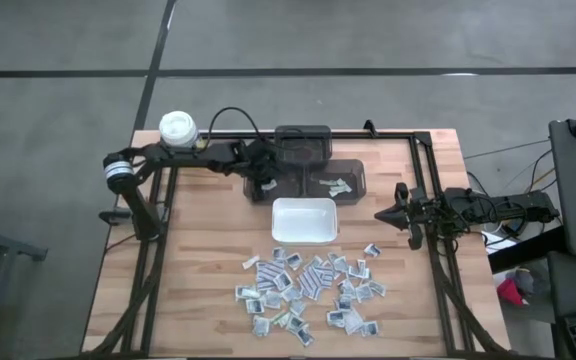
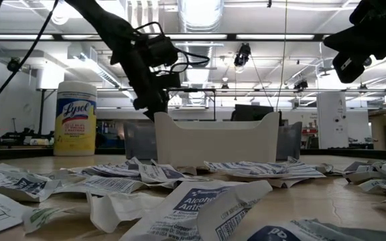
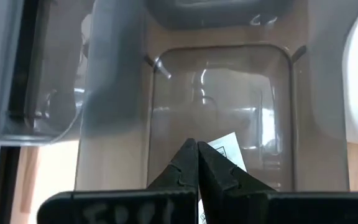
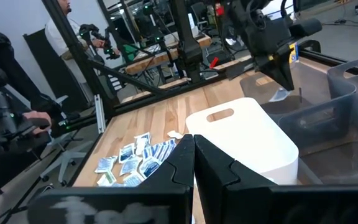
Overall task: Pick & Place First Aid Supplies
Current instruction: Put the alcohol pad into the bottom left black bin
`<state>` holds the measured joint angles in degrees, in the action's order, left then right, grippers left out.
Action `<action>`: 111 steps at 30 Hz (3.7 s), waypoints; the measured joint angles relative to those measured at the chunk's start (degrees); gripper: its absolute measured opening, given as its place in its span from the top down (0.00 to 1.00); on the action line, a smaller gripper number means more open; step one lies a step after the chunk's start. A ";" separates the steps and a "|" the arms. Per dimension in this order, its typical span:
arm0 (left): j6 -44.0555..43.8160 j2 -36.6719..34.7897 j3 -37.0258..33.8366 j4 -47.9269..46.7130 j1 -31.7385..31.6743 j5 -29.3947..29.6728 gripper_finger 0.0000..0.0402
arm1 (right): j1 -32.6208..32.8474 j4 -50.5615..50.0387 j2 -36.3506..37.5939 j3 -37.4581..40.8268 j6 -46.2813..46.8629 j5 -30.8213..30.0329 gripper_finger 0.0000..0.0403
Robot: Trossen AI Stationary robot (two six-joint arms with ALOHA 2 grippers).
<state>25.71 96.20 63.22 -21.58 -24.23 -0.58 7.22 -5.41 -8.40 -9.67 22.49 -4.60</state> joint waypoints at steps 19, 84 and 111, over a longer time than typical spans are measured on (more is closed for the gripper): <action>-0.34 2.51 -0.59 1.24 -0.04 -0.41 0.85 | 0.00 0.09 0.02 0.00 -0.01 0.00 0.98; -126.67 -4.57 -4.39 3.14 56.48 -1.37 0.70 | 0.00 -0.33 -0.33 0.00 -0.14 0.07 0.98; -144.44 2.92 -4.46 2.11 60.13 0.55 0.70 | 0.02 -0.34 -0.42 0.00 -0.18 0.07 0.98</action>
<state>-118.72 99.12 58.76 -19.46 35.90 -0.03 7.24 -5.75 -8.82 -9.67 22.31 -4.54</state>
